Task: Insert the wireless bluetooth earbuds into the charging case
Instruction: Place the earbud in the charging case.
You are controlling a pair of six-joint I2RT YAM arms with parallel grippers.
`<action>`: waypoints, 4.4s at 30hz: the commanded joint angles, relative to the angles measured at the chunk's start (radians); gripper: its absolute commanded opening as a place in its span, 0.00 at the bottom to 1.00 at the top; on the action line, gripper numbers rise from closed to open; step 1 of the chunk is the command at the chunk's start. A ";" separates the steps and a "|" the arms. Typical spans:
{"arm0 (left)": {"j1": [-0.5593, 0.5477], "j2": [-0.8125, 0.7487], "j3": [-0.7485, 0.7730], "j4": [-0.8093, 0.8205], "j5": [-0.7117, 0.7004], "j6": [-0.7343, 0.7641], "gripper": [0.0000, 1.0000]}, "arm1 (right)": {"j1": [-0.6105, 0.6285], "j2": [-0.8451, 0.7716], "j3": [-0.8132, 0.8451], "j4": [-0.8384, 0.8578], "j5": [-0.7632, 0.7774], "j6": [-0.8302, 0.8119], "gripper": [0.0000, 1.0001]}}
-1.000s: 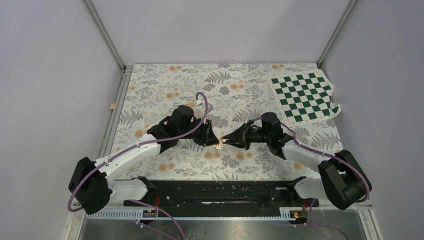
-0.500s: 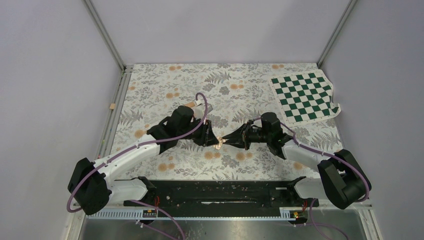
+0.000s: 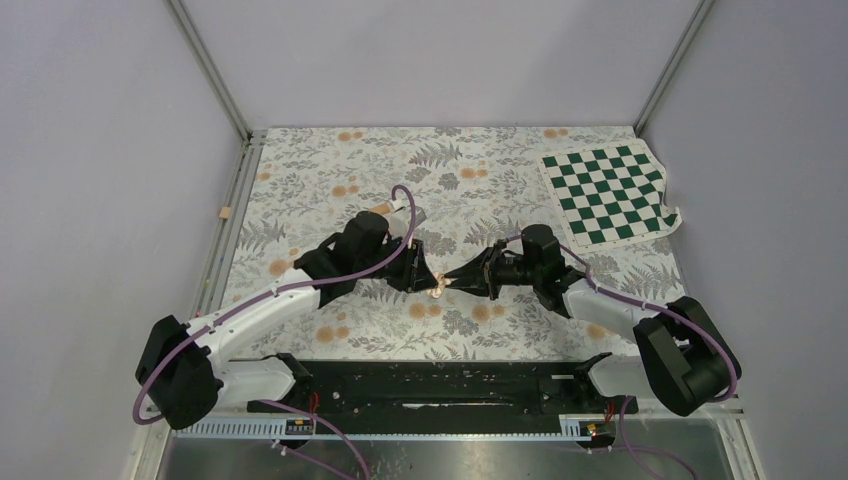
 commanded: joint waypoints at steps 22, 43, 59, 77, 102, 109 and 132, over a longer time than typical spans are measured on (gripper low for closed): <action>-0.022 -0.027 0.069 0.044 0.021 0.007 0.00 | 0.009 0.031 0.055 0.006 0.016 -0.021 0.00; -0.026 -0.035 0.076 0.041 0.017 -0.001 0.00 | 0.032 0.033 0.048 -0.020 0.012 -0.043 0.00; -0.026 -0.041 0.073 0.041 0.024 0.005 0.00 | 0.043 0.049 0.035 0.027 0.015 -0.020 0.00; -0.016 -0.032 0.067 0.032 0.098 0.030 0.00 | 0.026 0.016 0.005 0.038 0.047 -0.016 0.00; 0.078 0.042 0.032 0.115 0.272 -0.004 0.00 | -0.008 -0.098 -0.044 0.013 0.040 -0.004 0.00; 0.082 0.060 0.028 0.138 0.306 -0.001 0.00 | -0.024 -0.120 -0.054 -0.027 0.035 -0.041 0.00; 0.089 0.105 0.052 0.134 0.310 -0.022 0.00 | -0.037 -0.119 -0.025 -0.045 0.015 -0.079 0.39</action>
